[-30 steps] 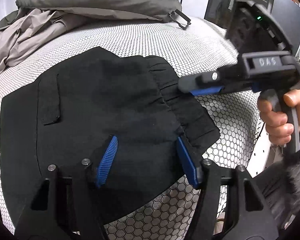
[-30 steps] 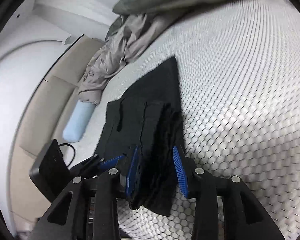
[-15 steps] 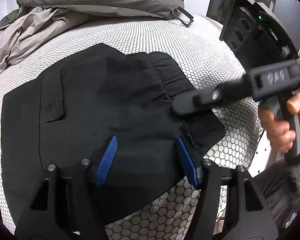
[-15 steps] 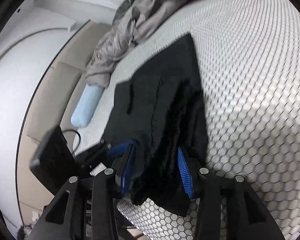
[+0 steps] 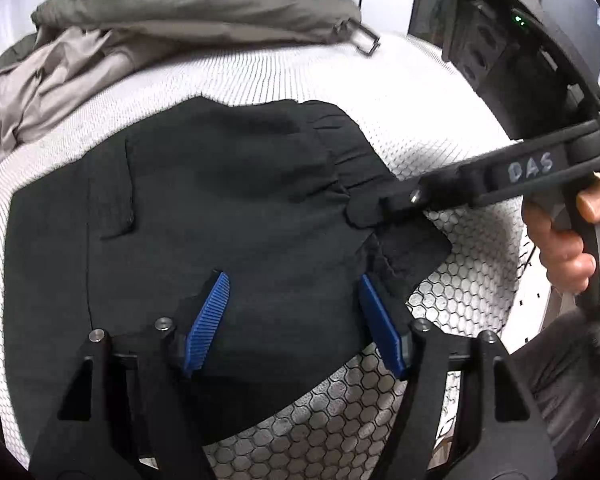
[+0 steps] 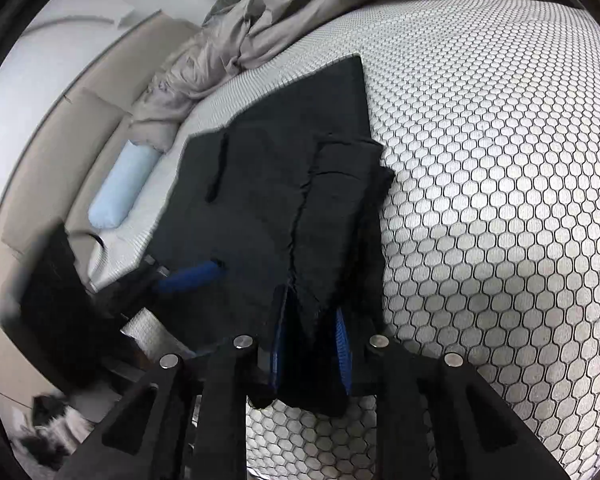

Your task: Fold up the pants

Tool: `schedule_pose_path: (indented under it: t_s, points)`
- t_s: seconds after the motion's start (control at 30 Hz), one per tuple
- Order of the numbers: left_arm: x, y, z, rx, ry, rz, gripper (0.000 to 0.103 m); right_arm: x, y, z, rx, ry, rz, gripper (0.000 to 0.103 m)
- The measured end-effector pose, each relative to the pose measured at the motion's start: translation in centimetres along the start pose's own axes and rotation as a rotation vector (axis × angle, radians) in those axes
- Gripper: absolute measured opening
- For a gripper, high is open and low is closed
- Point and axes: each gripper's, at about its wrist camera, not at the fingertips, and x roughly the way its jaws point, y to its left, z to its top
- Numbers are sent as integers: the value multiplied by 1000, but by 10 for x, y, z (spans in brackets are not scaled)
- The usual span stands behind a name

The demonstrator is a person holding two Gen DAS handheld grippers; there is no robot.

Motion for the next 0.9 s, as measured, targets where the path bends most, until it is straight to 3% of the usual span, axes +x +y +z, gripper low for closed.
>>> schedule_pose_path:
  t_s: [0.1, 0.2, 0.27, 0.33, 0.37, 0.47, 0.53, 0.57, 0.63, 0.73, 0.8, 0.87, 0.9]
  points:
    - [-24, 18, 3, -28, -48, 11, 65, -26, 19, 1, -72, -142, -96, 25]
    - [-40, 52, 5, -91, -76, 93, 65, -36, 39, 7, -129, -230, -132, 25]
    - [-42, 76, 6, -136, -74, 149, 65, -24, 60, 13, -184, -222, -133, 26]
    - [-38, 105, 7, -187, -69, 241, 65, -2, 75, 21, -211, -191, -140, 35]
    - [-35, 116, 8, -210, -60, 250, 65, 15, 83, 26, -220, -162, -154, 44]
    - [-17, 144, -1, -249, 21, 202, 65, 71, 102, 42, -247, -69, -198, 45]
    - [-17, 146, -8, -223, 5, 183, 66, 109, 113, 44, -289, 8, -259, 45]
    - [-16, 146, -11, -201, 15, 180, 67, 122, 119, 37, -368, 35, -325, 45]
    - [-21, 145, -20, -166, 23, 180, 68, 119, 123, 30, -451, 30, -410, 45]
    - [-37, 145, -35, -167, 21, 219, 67, 99, 106, 27, -457, 3, -599, 45]
    - [-58, 137, -46, -154, -17, 232, 65, 80, 99, 25, -423, -29, -535, 45]
    - [-79, 121, -54, -129, -74, 167, 65, 70, 109, 23, -396, -66, -483, 45]
    - [-81, 116, -56, -118, -82, 140, 66, 68, 119, 21, -398, -67, -401, 45]
